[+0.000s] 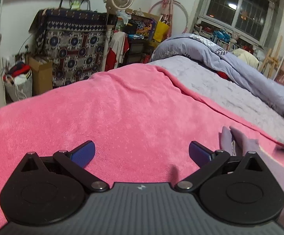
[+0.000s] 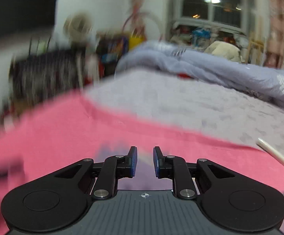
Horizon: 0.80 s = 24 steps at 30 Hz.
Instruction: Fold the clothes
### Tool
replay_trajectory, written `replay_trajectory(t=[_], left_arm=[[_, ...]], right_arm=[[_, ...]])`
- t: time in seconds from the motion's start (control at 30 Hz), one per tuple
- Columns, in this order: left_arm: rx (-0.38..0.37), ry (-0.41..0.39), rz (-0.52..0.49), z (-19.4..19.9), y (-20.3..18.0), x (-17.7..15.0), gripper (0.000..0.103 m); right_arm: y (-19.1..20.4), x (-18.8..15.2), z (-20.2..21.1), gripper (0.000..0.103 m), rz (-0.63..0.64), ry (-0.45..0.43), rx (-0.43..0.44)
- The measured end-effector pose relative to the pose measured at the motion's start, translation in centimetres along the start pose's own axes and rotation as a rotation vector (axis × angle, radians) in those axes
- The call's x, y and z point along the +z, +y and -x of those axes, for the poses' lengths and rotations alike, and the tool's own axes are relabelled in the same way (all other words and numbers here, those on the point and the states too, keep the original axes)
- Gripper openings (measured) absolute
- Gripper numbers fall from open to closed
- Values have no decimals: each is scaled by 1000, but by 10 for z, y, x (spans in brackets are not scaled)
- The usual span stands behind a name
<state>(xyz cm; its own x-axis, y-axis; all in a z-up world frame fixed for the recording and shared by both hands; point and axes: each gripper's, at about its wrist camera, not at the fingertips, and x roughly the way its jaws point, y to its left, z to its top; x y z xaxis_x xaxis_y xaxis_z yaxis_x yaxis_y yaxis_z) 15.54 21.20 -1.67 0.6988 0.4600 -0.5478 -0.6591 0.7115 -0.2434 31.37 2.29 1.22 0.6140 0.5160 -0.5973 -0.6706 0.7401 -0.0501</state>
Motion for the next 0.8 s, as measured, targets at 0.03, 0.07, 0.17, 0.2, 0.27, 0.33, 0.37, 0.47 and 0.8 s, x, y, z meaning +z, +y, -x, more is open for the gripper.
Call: replay_trajectory(t=[0.03, 0.07, 0.17, 0.2, 0.27, 0.33, 0.37, 0.47, 0.8], left_arm=[[-5, -8, 0, 1, 0, 0, 103], [-6, -12, 4, 1, 1, 0, 103], [-2, -5, 32, -2, 5, 2, 103], [-1, 2, 43, -4, 6, 2, 103], [-3, 3, 50, -4, 8, 1, 103], [-7, -5, 42, -2, 6, 1, 103], [-9, -8, 38, -2, 6, 1, 103], [-22, -22, 17, 1, 2, 0, 103], [-203, -59, -331, 14, -58, -21, 103]], right_arm=[[10, -12, -4, 16, 38, 52, 33], [22, -22, -13, 11, 58, 84, 99], [53, -21, -30, 5, 141, 0, 153], [54, -16, -34, 7, 119, -5, 209], [34, -7, -34, 11, -63, 18, 394], [18, -7, -16, 10, -155, -8, 428], [12, -12, 1, 12, -140, -39, 379], [-9, -32, 41, 12, -127, -86, 227], [-20, -106, 75, 14, -168, 61, 313]])
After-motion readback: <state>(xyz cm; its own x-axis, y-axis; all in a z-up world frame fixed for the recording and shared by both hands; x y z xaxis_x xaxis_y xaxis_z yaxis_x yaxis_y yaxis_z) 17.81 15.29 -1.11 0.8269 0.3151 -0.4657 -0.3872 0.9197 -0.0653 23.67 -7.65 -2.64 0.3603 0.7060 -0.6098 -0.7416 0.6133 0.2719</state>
